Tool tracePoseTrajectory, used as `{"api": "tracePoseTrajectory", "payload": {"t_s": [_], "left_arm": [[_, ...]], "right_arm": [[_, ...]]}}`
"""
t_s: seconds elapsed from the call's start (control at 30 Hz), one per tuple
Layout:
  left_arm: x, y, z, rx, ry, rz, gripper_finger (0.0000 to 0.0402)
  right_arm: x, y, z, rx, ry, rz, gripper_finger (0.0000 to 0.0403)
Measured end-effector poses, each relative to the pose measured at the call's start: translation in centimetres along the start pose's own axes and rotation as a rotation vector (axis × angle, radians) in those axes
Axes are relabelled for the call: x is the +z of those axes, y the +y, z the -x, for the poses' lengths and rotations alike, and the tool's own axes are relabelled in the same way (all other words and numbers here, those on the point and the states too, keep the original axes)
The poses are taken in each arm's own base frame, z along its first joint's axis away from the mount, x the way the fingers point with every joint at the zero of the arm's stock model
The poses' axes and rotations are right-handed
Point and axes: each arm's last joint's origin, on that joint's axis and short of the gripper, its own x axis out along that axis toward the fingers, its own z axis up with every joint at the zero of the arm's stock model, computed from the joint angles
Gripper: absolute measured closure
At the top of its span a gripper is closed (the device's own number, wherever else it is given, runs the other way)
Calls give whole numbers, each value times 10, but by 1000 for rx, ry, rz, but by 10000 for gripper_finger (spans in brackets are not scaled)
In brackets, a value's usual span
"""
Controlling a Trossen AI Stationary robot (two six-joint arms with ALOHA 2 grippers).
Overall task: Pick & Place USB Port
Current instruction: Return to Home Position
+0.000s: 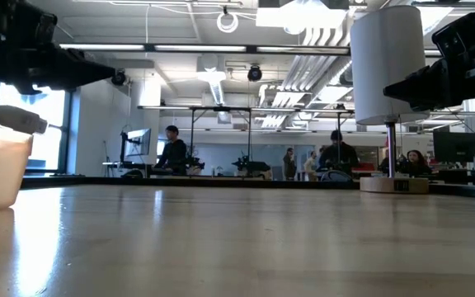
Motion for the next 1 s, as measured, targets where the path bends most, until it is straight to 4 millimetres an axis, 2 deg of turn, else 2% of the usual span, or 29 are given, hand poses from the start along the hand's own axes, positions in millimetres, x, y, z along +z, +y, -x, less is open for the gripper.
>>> {"api": "tracePoseTrajectory", "payload": {"t_s": [0.47, 1.0], "left_arm": [[-5, -4, 1, -66, 66, -18, 401], [-6, -3, 1, -41, 83, -25, 401]], "right_arm": [[0, 0, 0, 0, 0, 0, 400], [0, 0, 0, 0, 0, 0, 400]]}}
